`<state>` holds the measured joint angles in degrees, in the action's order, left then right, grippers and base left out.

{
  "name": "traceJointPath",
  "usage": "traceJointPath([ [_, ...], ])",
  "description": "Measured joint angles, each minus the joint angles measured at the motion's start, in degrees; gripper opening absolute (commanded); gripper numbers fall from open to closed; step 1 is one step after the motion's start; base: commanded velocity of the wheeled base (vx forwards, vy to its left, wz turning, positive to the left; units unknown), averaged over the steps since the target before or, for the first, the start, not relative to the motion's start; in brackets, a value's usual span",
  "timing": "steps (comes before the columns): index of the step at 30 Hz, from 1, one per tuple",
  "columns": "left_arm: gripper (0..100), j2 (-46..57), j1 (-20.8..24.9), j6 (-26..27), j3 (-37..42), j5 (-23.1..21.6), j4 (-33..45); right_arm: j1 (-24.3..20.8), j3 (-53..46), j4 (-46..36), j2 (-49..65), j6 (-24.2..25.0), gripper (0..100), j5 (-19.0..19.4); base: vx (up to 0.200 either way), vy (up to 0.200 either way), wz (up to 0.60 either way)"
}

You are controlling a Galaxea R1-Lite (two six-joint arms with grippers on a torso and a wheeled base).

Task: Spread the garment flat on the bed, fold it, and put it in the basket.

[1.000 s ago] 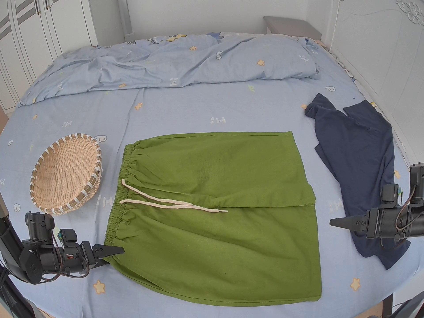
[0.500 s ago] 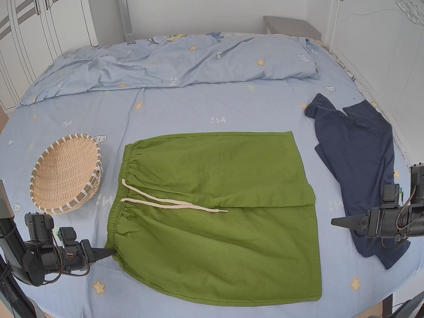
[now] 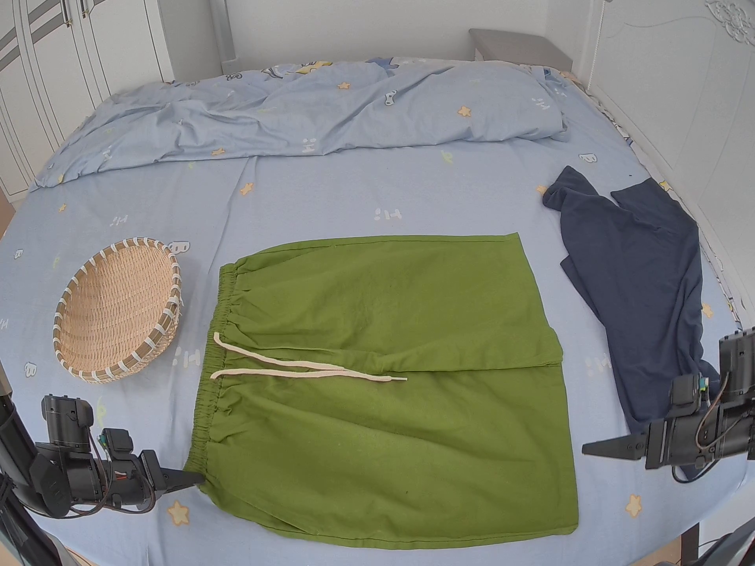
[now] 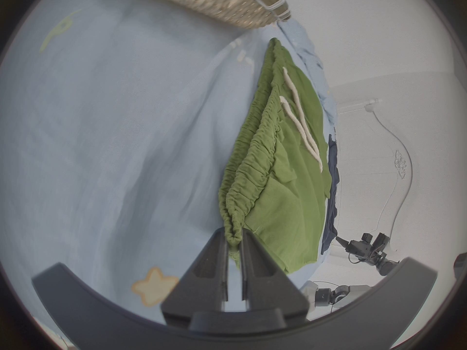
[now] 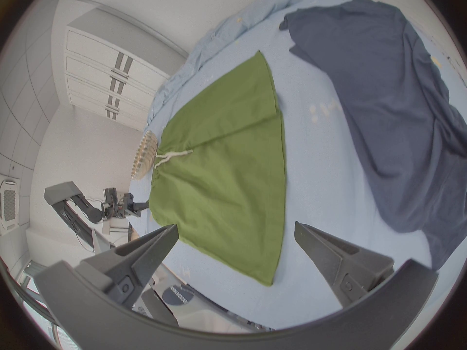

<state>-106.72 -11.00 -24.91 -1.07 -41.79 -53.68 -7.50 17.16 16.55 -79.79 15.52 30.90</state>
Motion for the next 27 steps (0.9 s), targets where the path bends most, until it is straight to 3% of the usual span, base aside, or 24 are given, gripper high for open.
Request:
traceJointPath([
  [5,0,4.2,-0.9,5.1,0.1,-0.3,7.9,-1.0,-5.6,0.2,-2.0,-4.9,100,1.3,0.0,0.0,0.0],
  [10,0,6.7,-2.2,8.2,0.1,-0.5,10.4,-1.5,-9.3,4.2,-6.2,-8.2,100,2.1,0.0,0.0,0.0],
  [18,0,7.8,-3.0,9.3,0.1,-0.5,10.9,-1.6,-13.1,14.5,-14.5,-8.8,100,2.5,0.0,0.0,0.0],
  [27,0,7.8,-3.2,11.1,0.1,-0.4,11.0,-6.9,-16.0,20.1,-21.6,-8.6,100,3.7,0.0,0.0,0.0],
])
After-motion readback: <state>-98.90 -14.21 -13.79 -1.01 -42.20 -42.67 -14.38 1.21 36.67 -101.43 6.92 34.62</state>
